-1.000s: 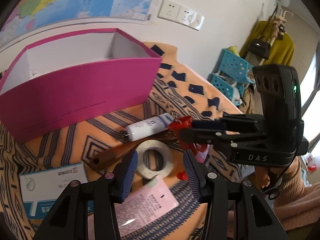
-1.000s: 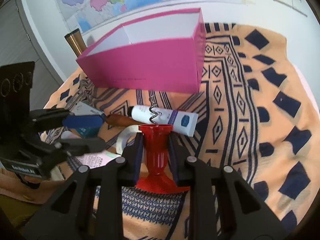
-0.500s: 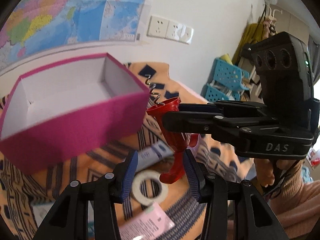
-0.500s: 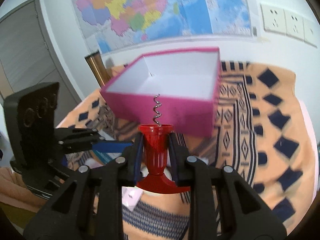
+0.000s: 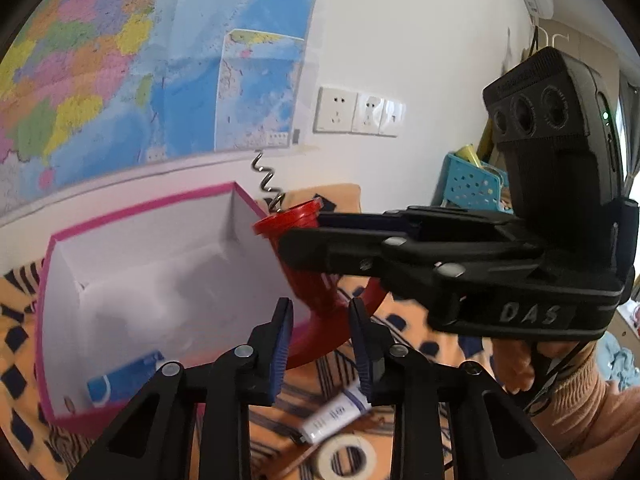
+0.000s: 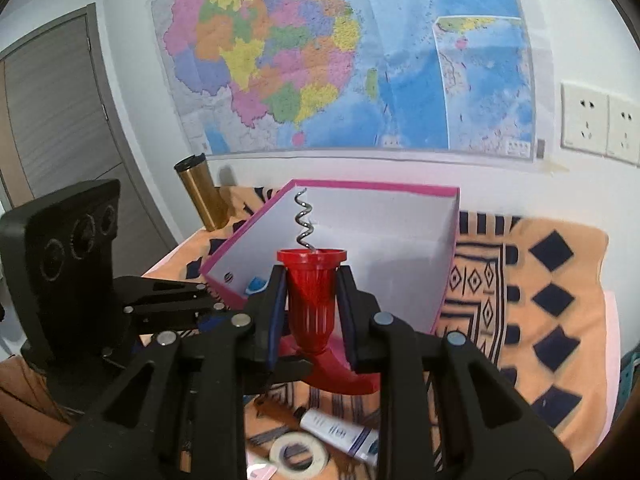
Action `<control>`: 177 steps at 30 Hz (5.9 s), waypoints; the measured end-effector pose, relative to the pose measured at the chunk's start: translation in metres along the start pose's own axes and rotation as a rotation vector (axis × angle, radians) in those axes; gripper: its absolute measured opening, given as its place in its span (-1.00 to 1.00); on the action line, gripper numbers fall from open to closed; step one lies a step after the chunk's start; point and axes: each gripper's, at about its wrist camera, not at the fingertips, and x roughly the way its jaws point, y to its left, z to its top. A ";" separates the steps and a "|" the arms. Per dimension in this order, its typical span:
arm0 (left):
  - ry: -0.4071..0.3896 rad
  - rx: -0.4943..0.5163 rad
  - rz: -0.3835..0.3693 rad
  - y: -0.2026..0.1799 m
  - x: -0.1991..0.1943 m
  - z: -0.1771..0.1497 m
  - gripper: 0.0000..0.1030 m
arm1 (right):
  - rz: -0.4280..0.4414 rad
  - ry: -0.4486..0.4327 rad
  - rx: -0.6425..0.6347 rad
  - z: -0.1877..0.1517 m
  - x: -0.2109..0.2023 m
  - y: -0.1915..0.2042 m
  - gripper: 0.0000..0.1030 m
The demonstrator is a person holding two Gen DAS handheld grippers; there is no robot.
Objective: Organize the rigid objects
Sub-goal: 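Carry the red corkscrew into the magenta box and release it, then grasp the white tube with the right gripper and lift it, then lower the white tube into the magenta box and open the right gripper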
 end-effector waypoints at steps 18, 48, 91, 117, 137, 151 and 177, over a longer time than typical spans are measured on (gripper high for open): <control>0.138 -0.040 0.026 0.051 0.084 0.018 -0.58 | -0.063 0.160 0.096 0.012 0.096 -0.061 -0.47; 0.066 -0.026 0.105 0.013 -0.006 -0.060 -0.23 | -0.086 0.149 0.172 -0.086 0.011 -0.050 -0.22; 0.259 -0.148 0.046 0.005 0.054 -0.113 -0.32 | -0.034 0.275 0.334 -0.159 0.032 -0.067 -0.17; 0.279 -0.200 0.051 0.016 0.060 -0.113 -0.33 | -0.030 0.287 0.335 -0.150 0.038 -0.083 -0.19; 0.311 -0.265 0.082 0.022 0.077 -0.110 -0.33 | -0.057 0.320 0.231 -0.130 0.072 -0.081 -0.14; 0.230 -0.236 0.101 0.016 0.041 -0.099 -0.33 | -0.048 0.231 0.222 -0.124 0.036 -0.054 -0.14; 0.088 -0.166 0.207 0.042 0.019 -0.008 -0.33 | -0.094 0.088 0.098 -0.030 0.038 -0.042 -0.14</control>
